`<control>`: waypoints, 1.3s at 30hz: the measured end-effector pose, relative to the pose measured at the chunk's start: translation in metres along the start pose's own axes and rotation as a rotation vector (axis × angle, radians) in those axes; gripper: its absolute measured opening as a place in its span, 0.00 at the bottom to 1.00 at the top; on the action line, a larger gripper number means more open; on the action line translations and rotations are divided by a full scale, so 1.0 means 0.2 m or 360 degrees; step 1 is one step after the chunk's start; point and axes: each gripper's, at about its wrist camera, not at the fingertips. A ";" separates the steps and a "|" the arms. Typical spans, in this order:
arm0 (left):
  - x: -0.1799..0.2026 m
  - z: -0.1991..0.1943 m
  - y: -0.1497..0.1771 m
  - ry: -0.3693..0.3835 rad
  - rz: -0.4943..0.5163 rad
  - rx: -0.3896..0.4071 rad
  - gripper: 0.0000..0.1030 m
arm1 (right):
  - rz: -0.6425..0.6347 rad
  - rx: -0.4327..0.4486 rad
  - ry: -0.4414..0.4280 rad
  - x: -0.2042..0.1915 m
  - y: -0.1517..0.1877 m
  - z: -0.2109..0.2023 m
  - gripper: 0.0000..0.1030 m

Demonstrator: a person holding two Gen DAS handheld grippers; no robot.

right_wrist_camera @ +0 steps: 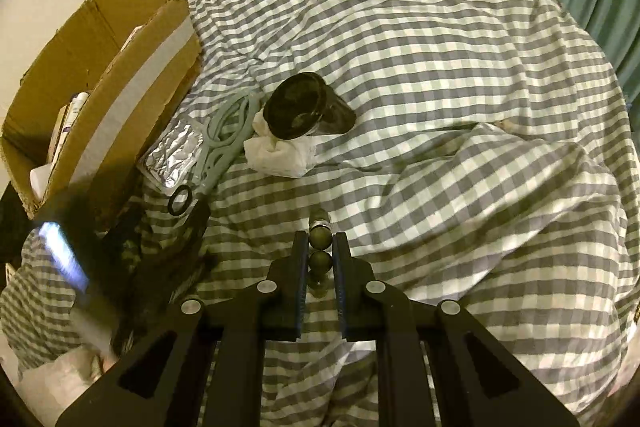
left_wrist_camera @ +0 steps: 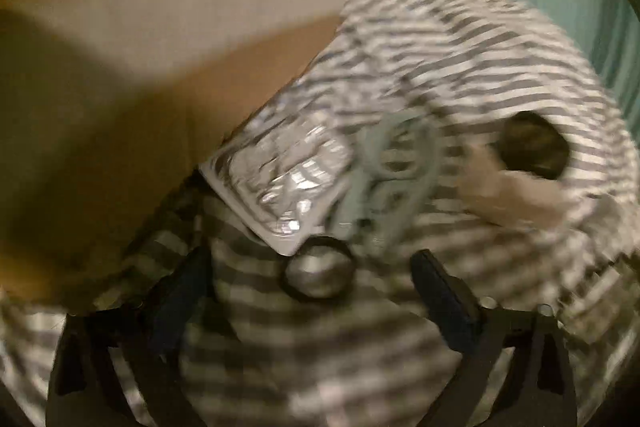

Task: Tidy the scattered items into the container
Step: 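Grasp the wooden bead bracelet with right gripper while left grasps black hair tie, then carry bracelet and hair tie into the cardboard box and open both grippers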

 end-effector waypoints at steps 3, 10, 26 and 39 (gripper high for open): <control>-0.04 0.04 0.02 0.0101 0.0030 -0.0065 0.57 | -0.0033 -0.0023 -0.0008 -0.01 0.01 0.01 0.11; -0.14 -0.15 0.08 0.0227 0.0221 -0.0027 0.08 | -0.0057 -0.0028 0.0016 -0.01 0.02 0.01 0.11; -0.40 -0.88 0.08 0.0647 0.0364 0.0201 0.05 | -0.0074 0.0276 -0.0097 -0.32 0.17 -0.42 0.11; -0.79 -1.07 -0.61 0.0357 0.0358 0.0397 0.05 | -0.0373 0.0423 -0.0333 -1.04 -0.10 -0.69 0.11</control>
Point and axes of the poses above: each gripper's, at about its wrist camera, not at the fingertips, and z roughly the way its jaws point, x to its right, y to its underside, and after that the axes turned 6 degrees about -y, right-handed
